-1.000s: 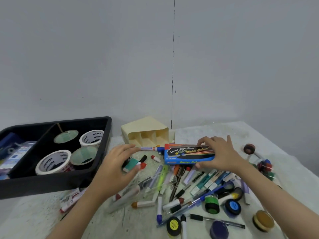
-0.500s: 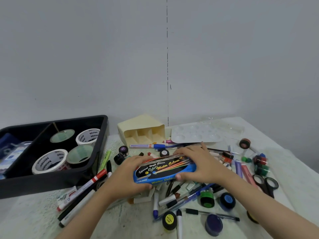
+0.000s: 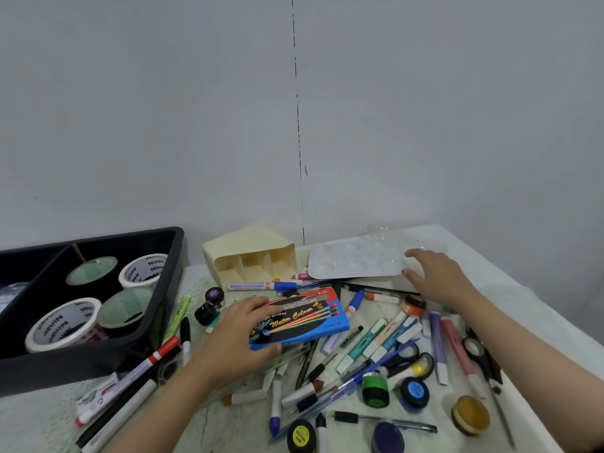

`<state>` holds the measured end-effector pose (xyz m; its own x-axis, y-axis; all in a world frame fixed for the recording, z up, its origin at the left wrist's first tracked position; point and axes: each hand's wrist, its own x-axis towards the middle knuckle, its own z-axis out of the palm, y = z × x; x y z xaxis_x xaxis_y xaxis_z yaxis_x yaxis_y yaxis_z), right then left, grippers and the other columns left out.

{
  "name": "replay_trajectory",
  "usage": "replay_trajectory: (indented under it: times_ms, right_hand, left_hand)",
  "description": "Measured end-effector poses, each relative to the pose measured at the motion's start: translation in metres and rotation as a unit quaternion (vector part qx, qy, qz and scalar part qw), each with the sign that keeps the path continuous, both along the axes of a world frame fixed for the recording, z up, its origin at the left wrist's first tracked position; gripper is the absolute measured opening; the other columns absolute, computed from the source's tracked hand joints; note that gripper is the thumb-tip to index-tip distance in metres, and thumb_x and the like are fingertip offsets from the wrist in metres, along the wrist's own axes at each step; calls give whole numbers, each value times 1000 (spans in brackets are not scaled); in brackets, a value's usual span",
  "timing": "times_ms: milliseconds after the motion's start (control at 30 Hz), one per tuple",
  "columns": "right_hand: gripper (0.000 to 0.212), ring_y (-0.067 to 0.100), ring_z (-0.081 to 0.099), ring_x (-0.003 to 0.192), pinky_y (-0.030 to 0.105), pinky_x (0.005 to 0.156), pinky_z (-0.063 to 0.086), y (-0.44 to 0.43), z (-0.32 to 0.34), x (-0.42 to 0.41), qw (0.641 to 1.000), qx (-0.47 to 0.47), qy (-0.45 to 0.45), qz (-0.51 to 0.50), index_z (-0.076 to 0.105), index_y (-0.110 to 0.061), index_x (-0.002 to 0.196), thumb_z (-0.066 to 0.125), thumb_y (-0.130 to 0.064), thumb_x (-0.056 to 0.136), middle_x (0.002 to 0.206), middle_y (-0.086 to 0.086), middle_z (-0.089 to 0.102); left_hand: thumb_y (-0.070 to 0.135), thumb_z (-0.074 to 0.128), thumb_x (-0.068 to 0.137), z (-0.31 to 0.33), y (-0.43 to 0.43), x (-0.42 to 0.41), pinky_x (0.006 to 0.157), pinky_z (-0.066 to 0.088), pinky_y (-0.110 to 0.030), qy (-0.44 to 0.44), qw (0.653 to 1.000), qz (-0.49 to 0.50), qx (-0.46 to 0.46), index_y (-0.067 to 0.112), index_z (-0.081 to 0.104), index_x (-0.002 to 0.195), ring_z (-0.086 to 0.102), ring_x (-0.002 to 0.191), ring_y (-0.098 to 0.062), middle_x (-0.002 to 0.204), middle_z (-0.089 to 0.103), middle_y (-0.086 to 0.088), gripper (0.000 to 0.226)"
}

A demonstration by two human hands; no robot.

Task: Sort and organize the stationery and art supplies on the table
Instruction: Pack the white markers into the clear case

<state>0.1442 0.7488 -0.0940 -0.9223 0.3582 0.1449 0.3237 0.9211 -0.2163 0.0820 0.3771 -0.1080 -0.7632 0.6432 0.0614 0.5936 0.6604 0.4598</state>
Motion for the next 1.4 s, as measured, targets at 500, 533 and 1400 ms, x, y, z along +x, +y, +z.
replay_trajectory:
  times_ms: [500, 533, 1400]
  right_hand:
    - [43, 17, 61, 105, 32, 109, 19, 46, -14, -27, 996, 37, 47, -61, 47, -23, 135, 50, -12, 93, 107, -1, 69]
    - [42, 19, 62, 100, 32, 106, 24, 46, -14, -27, 995, 29, 73, -55, 50, -21, 133, 52, -10, 92, 102, 0, 70]
    - [23, 18, 57, 71, 18, 57, 48, -87, 63, 35, 830, -532, 101, 131, 69, -15, 103, 54, -2, 93, 82, 6, 72]
  left_hand:
    - [52, 58, 83, 5, 26, -16, 107, 32, -29, 1, 997, 38, 73, 43, 41, 133, 29, 124, 4, 134, 34, 26, 53]
    - [47, 60, 86, 5, 27, -16, 107, 32, -29, 2, 996, 40, 74, 43, 41, 133, 29, 124, 4, 134, 34, 25, 51]
    - [50, 46, 82, 49, 14, 16, 84, 41, -17, -116, 912, 48, 391, 66, 26, 126, 50, 108, 14, 130, 43, 25, 51]
